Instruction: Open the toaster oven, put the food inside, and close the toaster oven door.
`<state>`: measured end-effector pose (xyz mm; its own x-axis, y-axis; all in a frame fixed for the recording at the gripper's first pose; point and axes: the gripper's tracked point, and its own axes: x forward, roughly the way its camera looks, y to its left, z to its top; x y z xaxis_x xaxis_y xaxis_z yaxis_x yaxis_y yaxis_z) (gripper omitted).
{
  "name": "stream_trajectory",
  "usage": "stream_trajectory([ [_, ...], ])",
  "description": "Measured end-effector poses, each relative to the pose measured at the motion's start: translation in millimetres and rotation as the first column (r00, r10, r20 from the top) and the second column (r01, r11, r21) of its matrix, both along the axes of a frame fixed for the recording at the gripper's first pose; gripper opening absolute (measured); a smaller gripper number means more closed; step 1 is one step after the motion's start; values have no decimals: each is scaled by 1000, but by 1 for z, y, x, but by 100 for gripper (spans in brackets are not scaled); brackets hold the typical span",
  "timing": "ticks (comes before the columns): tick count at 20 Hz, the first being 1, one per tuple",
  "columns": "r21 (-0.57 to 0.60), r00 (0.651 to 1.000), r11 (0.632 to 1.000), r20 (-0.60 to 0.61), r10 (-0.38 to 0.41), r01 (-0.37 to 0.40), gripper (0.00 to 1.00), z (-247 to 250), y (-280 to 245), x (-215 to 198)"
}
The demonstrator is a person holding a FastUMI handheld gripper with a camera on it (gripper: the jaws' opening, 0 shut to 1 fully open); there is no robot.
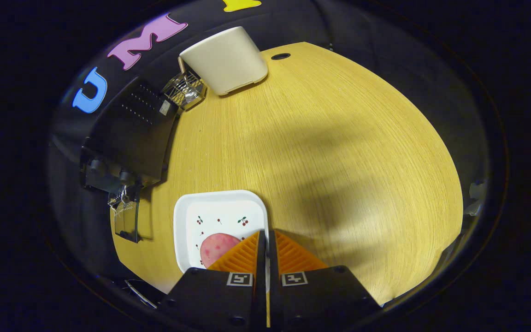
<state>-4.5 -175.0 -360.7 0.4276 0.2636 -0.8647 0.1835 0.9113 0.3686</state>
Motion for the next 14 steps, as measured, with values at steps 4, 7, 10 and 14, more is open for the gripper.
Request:
stream_trajectory([
  [4,111,999,992,-21,-51,53,6,2,1,-5],
  [7,173,997,982,-27,-71,74,5,4,0,-12],
  [10,229,995,968,-33,-96,101,6,8,3,-16],
  [14,275,987,947,-55,-154,163,6,19,-2,-22],
])
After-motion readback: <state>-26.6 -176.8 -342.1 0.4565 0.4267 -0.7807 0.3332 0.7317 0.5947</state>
